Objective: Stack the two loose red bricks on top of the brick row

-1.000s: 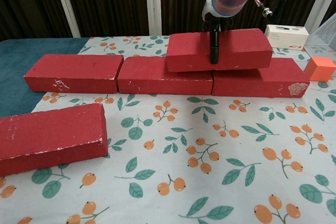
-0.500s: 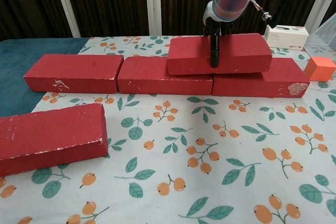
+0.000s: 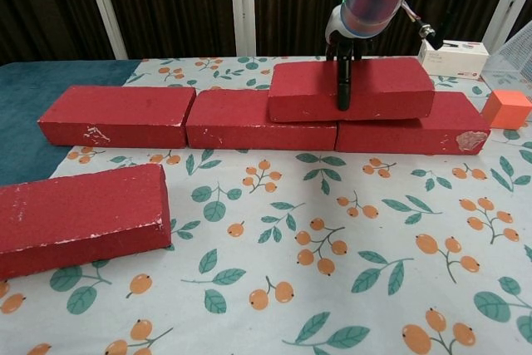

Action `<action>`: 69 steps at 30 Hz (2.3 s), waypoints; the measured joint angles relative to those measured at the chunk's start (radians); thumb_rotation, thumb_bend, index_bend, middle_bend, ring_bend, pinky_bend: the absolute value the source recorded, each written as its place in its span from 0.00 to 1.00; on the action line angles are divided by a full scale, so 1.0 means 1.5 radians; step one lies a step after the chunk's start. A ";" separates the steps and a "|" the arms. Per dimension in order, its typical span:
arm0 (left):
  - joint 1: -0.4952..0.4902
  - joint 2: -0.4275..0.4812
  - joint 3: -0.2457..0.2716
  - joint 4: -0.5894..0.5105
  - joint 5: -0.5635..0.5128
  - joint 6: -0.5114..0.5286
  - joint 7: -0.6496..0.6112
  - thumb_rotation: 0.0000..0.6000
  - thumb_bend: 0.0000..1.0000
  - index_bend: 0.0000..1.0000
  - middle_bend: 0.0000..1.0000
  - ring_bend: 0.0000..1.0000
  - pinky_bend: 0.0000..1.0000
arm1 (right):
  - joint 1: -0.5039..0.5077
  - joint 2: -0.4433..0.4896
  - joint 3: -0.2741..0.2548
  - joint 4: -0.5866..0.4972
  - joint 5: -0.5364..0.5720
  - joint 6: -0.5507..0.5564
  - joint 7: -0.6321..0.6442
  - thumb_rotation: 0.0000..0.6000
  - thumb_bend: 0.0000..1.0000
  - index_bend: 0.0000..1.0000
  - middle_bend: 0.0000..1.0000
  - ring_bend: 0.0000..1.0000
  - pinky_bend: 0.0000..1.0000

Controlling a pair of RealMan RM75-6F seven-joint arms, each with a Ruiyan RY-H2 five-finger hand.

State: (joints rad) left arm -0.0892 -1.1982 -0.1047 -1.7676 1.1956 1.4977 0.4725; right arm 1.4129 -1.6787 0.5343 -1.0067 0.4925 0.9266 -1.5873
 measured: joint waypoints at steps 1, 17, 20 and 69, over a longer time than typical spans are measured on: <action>0.000 0.000 0.000 0.000 0.001 0.001 0.000 1.00 0.01 0.16 0.06 0.01 0.05 | -0.002 0.000 0.001 -0.001 -0.001 0.000 0.000 1.00 0.10 0.22 0.25 0.26 0.00; -0.003 -0.004 0.002 0.000 -0.002 0.001 0.010 1.00 0.01 0.16 0.06 0.01 0.05 | -0.017 -0.011 0.013 0.014 -0.011 -0.012 -0.008 1.00 0.10 0.22 0.25 0.26 0.00; -0.003 -0.005 0.002 0.000 -0.003 0.001 0.011 1.00 0.01 0.16 0.06 0.01 0.05 | -0.018 -0.015 0.014 0.021 -0.013 -0.015 -0.011 1.00 0.10 0.22 0.25 0.25 0.00; -0.007 -0.010 0.001 0.000 -0.015 0.006 0.026 1.00 0.01 0.16 0.06 0.01 0.05 | -0.031 -0.003 0.055 -0.008 -0.008 0.001 -0.031 1.00 0.10 0.06 0.01 0.00 0.00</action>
State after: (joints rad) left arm -0.1001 -1.2128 -0.1030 -1.7681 1.1728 1.5064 0.5110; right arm 1.3669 -1.6836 0.6172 -1.0185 0.4806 0.9274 -1.6335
